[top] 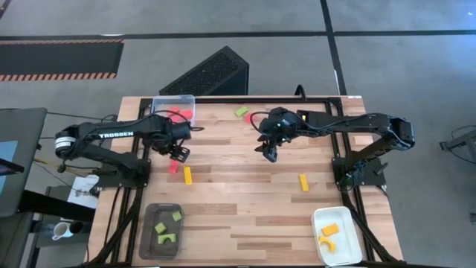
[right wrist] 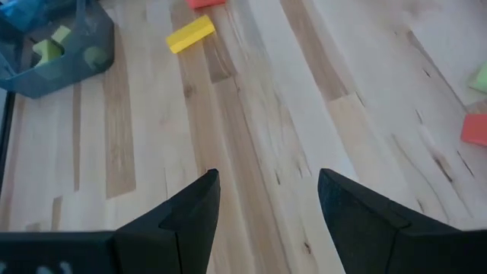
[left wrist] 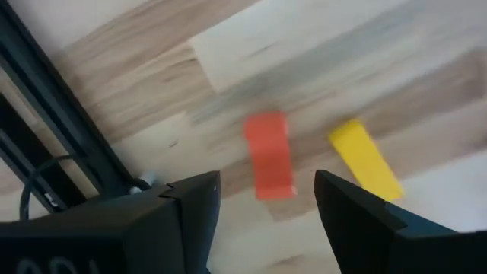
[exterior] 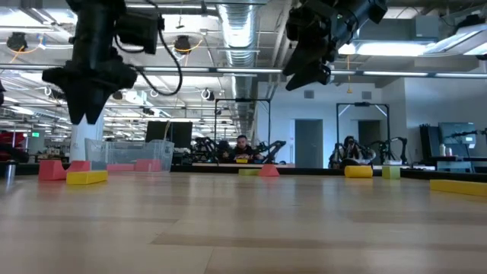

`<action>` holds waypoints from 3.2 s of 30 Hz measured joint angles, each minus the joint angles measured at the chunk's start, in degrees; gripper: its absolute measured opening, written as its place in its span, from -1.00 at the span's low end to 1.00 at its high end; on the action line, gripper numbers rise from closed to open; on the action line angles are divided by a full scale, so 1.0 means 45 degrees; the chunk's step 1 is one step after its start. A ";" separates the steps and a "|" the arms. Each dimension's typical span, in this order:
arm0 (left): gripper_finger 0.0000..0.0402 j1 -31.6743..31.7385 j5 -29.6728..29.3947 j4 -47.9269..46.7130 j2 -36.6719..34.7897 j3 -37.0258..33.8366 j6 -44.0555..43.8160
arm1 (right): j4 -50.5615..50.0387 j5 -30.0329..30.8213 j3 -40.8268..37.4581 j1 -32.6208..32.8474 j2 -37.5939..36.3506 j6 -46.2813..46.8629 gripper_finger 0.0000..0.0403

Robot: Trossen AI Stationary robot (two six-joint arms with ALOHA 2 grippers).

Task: Sort & place blocks by color
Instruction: Put the orange block into the transparent white bin

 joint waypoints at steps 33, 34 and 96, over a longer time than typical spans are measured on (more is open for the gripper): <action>-0.03 0.0383 0.0224 0.4143 0.0279 -0.3091 -0.0191 | 0.0120 0.0000 0.0000 0.0222 0.0000 0.0144 0.21; -0.03 0.0353 0.0164 0.4142 0.0421 -0.3091 -0.0196 | 0.0120 0.0000 0.0000 0.0222 0.0000 0.0149 0.21; -0.46 0.8551 -0.1222 0.5816 0.2627 0.2373 0.5978 | 0.0546 0.0039 0.0015 0.0222 0.0005 0.1458 0.21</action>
